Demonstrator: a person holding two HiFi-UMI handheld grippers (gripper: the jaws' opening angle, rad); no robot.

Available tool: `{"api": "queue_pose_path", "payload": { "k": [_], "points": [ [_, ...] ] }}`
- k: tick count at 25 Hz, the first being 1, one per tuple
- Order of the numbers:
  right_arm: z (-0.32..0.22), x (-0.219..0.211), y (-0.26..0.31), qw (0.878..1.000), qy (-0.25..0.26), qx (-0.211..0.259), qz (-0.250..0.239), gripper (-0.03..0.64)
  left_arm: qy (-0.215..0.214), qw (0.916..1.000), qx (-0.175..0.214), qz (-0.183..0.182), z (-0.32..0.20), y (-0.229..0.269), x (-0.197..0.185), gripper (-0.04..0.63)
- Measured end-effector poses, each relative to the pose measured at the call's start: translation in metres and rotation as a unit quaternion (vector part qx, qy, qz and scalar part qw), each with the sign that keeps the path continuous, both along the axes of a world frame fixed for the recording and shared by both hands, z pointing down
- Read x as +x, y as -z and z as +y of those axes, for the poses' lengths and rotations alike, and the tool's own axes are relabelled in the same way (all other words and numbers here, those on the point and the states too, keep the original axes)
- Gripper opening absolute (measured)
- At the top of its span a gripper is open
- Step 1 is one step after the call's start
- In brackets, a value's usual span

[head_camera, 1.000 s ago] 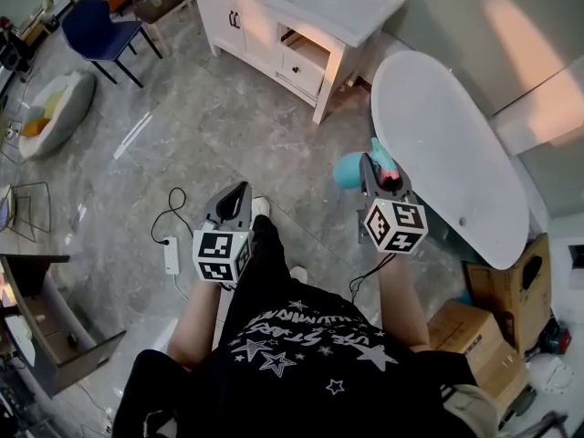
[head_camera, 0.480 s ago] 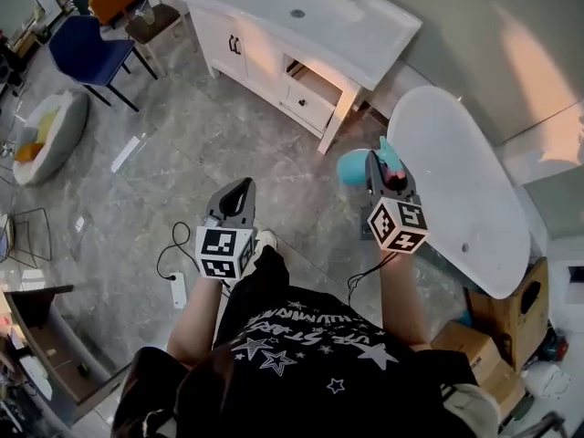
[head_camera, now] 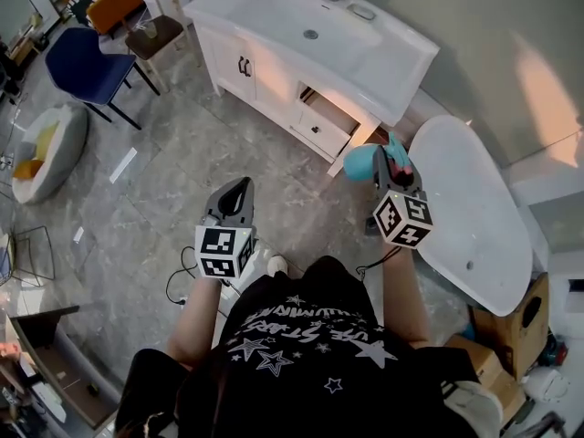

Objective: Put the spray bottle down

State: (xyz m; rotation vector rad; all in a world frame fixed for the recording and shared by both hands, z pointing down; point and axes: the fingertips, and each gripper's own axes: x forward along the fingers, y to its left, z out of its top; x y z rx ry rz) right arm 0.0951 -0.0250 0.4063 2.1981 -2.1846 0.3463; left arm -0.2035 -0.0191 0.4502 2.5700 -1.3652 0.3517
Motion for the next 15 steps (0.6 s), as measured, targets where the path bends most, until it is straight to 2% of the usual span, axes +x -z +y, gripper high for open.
{"api": "queue_pose_path", "payload": {
  "k": [6, 15],
  "points": [
    [-0.038, 0.009, -0.001, 1.0, -0.012, -0.004, -0.001, 0.147, -0.004, 0.9999, -0.01, 0.003, -0.032, -0.004, 0.001, 0.015],
    [-0.13, 0.061, -0.012, 0.999, -0.031, 0.0, -0.014, 0.147, -0.019, 0.9997, -0.015, -0.01, -0.115, -0.005, 0.046, 0.015]
  ]
}}
